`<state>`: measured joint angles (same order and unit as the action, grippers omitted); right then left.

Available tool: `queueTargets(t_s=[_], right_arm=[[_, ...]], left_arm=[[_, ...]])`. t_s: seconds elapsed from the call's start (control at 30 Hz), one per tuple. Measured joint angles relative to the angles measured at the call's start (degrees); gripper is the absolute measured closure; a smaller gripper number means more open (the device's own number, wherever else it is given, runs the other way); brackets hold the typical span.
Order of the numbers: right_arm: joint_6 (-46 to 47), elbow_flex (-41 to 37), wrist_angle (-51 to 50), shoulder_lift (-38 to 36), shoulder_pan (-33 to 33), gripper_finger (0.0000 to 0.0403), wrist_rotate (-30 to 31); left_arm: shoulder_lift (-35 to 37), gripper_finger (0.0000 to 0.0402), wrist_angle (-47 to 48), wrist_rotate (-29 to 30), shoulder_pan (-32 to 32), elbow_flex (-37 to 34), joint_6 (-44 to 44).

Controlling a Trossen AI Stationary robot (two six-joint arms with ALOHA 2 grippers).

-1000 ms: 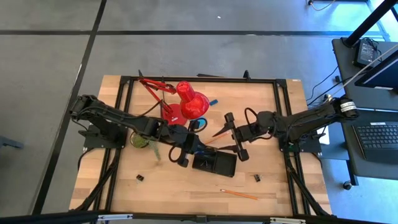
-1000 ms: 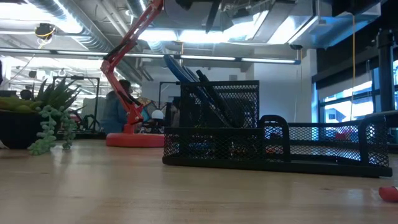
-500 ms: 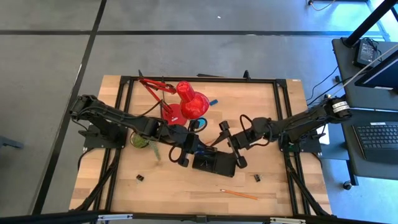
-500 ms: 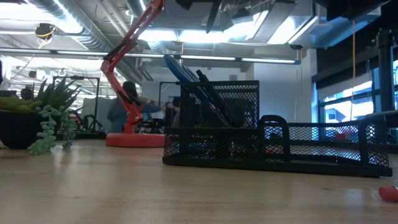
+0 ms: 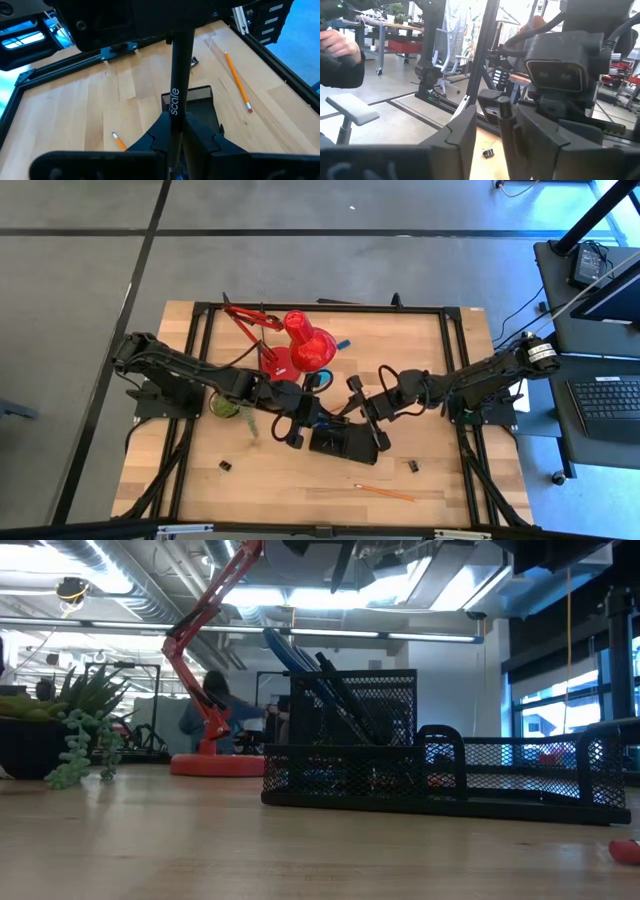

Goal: Pick and place office supplies into organizer
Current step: Put the black mechanical pen into the desk organizer

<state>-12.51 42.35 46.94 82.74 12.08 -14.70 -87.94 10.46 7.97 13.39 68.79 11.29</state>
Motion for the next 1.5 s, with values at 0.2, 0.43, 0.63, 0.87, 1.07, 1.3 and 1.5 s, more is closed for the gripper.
queueTargets(t_s=[0.2,0.43,0.63,0.87,1.07,1.3,1.5], right_arm=[[-0.09,0.0,0.0,0.0,-0.02,0.0315,0.23],[-2.61,0.09,0.11,0.0,-0.11,0.0363,0.63],[-0.64,0.09,-0.19,0.0,-0.49,0.0363,0.52],[3.13,0.04,-2.26,0.09,-1.01,0.036,-0.38],[5.44,0.03,-3.46,0.09,-1.15,0.0362,-0.24],[12.0,0.02,-9.82,0.07,-3.94,0.0362,-0.09],[15.47,0.02,-12.46,0.13,-6.24,0.0362,0.23]], left_arm=[[-0.02,0.0375,0.01,-0.07,0.04,0.0,0.0],[-0.07,0.0372,0.0,-0.51,0.07,0.0,-0.42],[-0.07,0.0347,0.47,-0.66,0.07,0.0,-3.32],[-0.04,0.0292,6.77,-2.1,0.0,0.0,-6.25],[2.41,0.0269,17.41,-2.36,0.45,-0.02,-13.69],[7.0,0.0273,30.38,-1.59,3.41,-0.02,-24.22],[9.02,0.028,40.59,6.04,6.93,-0.02,-33.9]])
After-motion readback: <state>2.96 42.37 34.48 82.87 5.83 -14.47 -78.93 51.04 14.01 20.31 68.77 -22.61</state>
